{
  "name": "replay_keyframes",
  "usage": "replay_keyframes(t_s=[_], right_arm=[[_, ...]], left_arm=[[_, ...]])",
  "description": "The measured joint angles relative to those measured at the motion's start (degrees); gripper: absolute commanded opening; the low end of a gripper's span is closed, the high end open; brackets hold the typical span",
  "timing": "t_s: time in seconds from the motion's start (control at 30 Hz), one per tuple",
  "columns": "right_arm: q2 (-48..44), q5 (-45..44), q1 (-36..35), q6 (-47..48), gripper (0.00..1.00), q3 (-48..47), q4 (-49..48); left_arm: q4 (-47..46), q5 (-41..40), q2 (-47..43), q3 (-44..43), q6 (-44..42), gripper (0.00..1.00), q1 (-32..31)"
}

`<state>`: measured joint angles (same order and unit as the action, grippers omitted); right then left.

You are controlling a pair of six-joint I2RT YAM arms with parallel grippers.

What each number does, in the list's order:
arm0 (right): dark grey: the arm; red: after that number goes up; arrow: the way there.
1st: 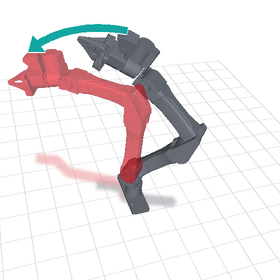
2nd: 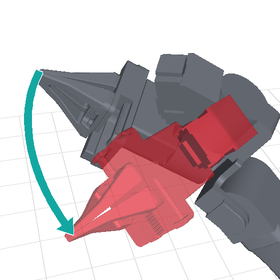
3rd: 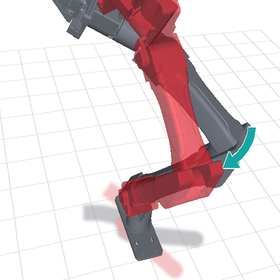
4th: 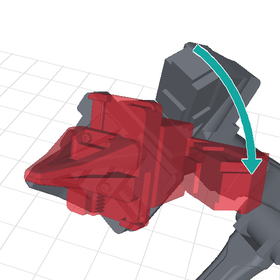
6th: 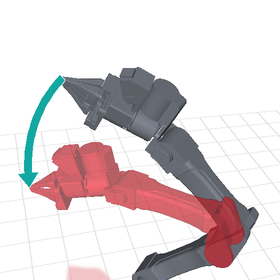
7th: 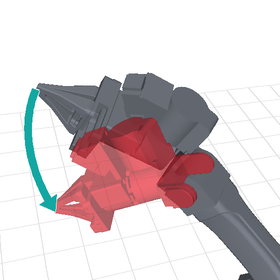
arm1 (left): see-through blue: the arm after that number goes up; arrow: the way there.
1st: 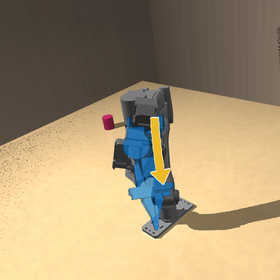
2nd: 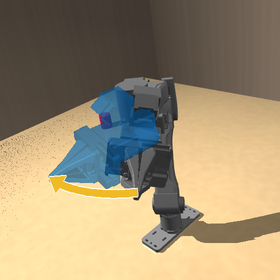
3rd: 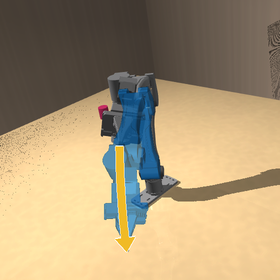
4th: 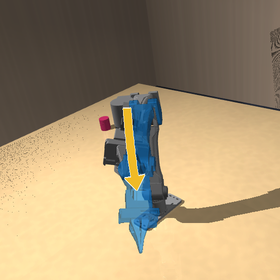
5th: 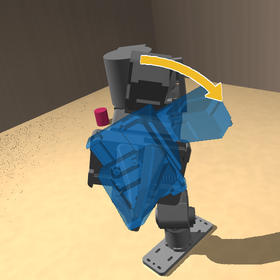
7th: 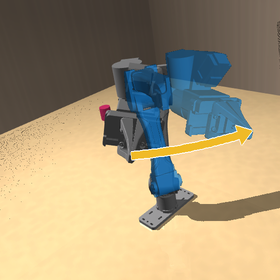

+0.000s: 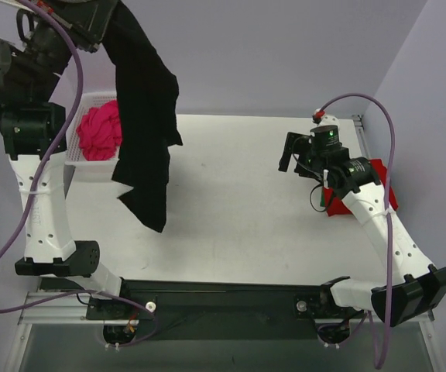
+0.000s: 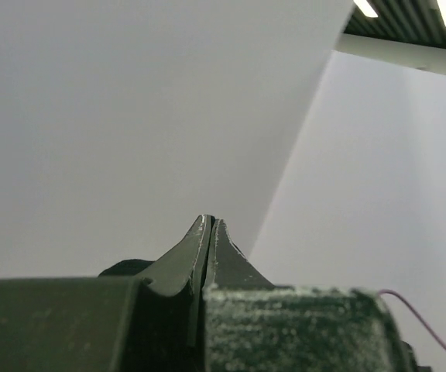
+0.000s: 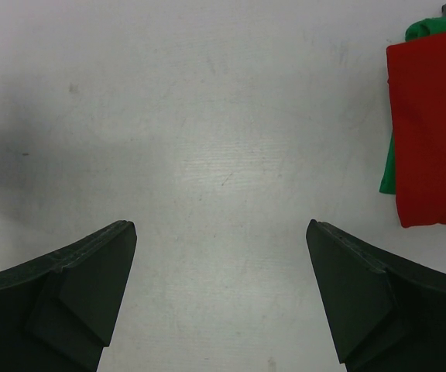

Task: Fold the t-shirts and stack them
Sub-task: Move the tshirt to the center of the board

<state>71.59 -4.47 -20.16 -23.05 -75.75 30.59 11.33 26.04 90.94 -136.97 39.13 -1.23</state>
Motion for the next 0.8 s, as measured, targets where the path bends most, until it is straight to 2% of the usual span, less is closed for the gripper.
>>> replay_keyframes(t_s=[0.17,0.2,0.23,0.27,0.33,0.37,0.57,0.6,0.7,0.8], right_arm=[[-1.38,-0.02,0.0,-0.81,0.99,1.44,0.04],[-1.49,-0.02,0.0,-0.94,0.99,1.66,0.0],[-1.68,-0.04,0.0,-1.01,0.99,2.05,0.02],[-1.84,-0.04,0.0,-1.09,0.99,2.38,0.02],[-2.1,-0.07,0.0,-1.18,0.99,3.13,0.02],[-2.21,-0.09,0.0,-1.2,0.99,3.5,0.02],[-2.45,0.02,0.0,-0.94,0.98,6.25,0.5],[-2.45,0.13,-0.02,-0.9,0.98,6.64,0.5],[-2.19,1.2,-0.11,-0.7,0.97,7.69,0.48],[-0.44,2.95,-0.66,-0.48,0.96,8.33,0.55]], left_arm=[[-5.11,2.51,1.62,2.73,3.69,0.0,-7.74],[-6.08,2.95,1.68,4.85,4.11,0.05,-8.81],[-6.47,3.23,1.86,7.1,4.22,0.16,-9.75],[-6.6,3.41,2.34,10.16,4.02,0.39,-10.62],[-5.27,3.28,3.74,15.39,2.67,0.58,-11.87],[-3.91,2.71,5.01,17.64,1.44,0.62,-12.41],[14.75,-5.09,17.25,28.52,-6.62,0.71,-16.2],[17.79,-6.56,18.71,31.04,-7.72,0.75,-16.92],[24.61,-10.03,19.04,41.7,-10.8,0.76,-19.08],[27.39,-12.59,15.72,52.04,-12.57,0.76,-20.48]])
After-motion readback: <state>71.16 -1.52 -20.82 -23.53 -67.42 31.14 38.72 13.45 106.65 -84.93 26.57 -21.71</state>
